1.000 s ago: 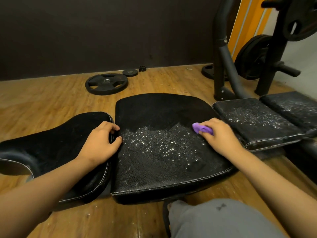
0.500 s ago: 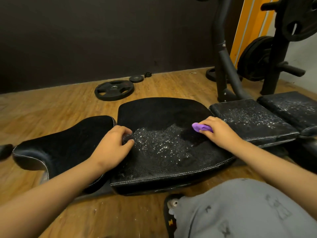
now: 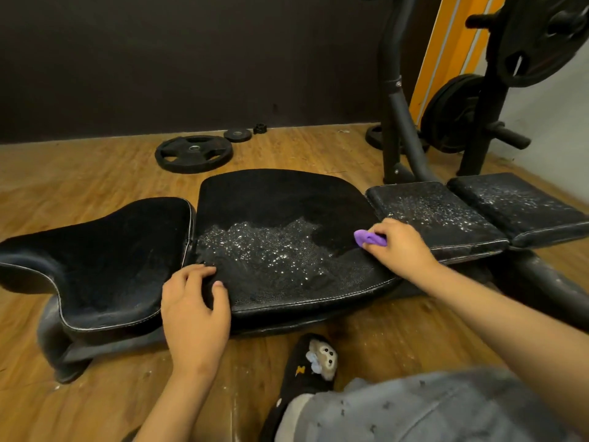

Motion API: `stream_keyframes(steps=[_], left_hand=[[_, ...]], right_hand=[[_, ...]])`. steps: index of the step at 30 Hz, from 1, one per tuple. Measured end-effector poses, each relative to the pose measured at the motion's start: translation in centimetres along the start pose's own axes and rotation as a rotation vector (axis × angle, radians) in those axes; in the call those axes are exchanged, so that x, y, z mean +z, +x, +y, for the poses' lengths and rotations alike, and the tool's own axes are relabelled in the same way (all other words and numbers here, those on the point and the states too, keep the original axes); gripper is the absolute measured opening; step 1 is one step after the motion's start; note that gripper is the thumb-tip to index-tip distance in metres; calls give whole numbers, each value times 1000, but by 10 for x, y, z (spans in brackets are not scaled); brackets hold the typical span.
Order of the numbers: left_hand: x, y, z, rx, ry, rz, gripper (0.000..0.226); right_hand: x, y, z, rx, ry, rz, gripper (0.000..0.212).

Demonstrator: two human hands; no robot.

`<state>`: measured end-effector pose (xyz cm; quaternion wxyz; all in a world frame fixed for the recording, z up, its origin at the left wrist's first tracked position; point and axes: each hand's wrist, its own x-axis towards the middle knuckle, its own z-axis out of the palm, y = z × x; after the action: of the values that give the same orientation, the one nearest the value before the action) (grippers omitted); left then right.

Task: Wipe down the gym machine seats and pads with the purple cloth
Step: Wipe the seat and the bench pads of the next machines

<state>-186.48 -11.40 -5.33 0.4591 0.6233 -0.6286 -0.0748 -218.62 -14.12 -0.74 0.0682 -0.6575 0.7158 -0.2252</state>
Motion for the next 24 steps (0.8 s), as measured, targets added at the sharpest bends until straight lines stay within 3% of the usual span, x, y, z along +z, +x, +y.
stream_keyframes(steps=[7, 10, 14, 19, 22, 24], left_hand=[[4, -2, 2, -3, -7, 76, 32], [4, -2, 0, -5, -8, 61, 34], [4, -2, -1, -11, -32, 51, 37], [4, -4, -1, -1, -60, 72, 38], [7, -4, -1, -6, -50, 103, 36], [8, -4, 0, -11, -44, 120, 35]], right_hand=[[31, -31, -63, -190, 155, 4, 13], [25, -27, -35, -116, 109, 50, 12], [5, -15, 18, 113, 34, 155, 15], [11, -36, 46, 369, 148, 227, 18], [20, -63, 34, 385, 176, 322, 18], [21, -75, 17, 295, 152, 356, 14]])
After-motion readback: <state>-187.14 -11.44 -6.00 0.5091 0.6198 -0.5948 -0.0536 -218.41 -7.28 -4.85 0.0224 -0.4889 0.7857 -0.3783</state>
